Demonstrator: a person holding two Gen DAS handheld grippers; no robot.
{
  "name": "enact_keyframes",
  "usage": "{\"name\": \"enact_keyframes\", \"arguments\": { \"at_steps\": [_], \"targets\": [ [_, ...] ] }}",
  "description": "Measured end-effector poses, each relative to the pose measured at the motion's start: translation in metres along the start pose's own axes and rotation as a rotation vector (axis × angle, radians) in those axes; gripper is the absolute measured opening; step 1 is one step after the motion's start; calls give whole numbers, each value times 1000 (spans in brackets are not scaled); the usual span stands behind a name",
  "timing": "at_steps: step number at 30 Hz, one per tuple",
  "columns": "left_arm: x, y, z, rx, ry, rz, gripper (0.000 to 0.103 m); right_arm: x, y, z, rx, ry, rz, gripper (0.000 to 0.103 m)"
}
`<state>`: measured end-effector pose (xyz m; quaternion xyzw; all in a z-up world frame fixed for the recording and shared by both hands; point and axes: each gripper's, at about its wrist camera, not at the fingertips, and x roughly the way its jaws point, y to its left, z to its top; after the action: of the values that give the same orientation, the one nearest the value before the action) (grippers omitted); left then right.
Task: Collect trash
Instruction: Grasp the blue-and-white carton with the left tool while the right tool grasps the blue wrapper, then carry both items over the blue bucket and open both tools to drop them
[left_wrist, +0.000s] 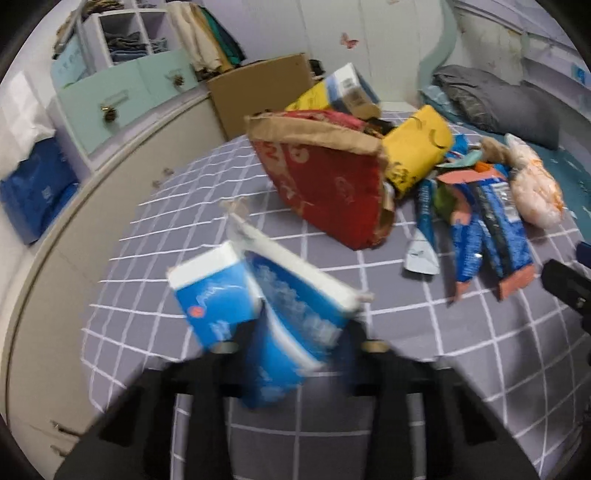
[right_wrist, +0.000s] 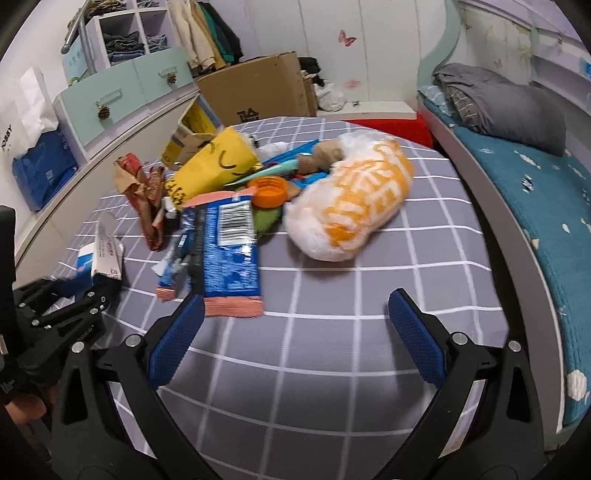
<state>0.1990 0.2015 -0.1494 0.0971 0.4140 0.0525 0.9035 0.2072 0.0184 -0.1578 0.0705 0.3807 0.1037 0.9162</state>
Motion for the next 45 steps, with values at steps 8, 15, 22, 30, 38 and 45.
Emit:
{"name": "enact_keyframes", "arguments": {
  "at_steps": [8, 15, 22, 30, 38, 45],
  "targets": [
    [-34, 12, -9, -61, -112, -52, 5, 27, 21, 16, -9, 66, 81, 97],
    [-68, 28, -8, -140, -197, -7, 4, 31, 33, 19, -52, 84, 113, 42],
    [-96, 6, -4, -120, -256, -63, 4, 1, 24, 9, -52, 28, 181, 15],
    [-141, -65, 20, -27, -343, -269, 5, -95, -48, 5, 67, -190, 150, 15],
    [-140, -223, 39, 132, -299, -579, 5, -126, -197, -39, 302, -235, -73, 15],
    [-59, -353, 31, 219, -96, -664, 5, -83, -313, -99, 477, -107, -216, 15]
  ]
}}
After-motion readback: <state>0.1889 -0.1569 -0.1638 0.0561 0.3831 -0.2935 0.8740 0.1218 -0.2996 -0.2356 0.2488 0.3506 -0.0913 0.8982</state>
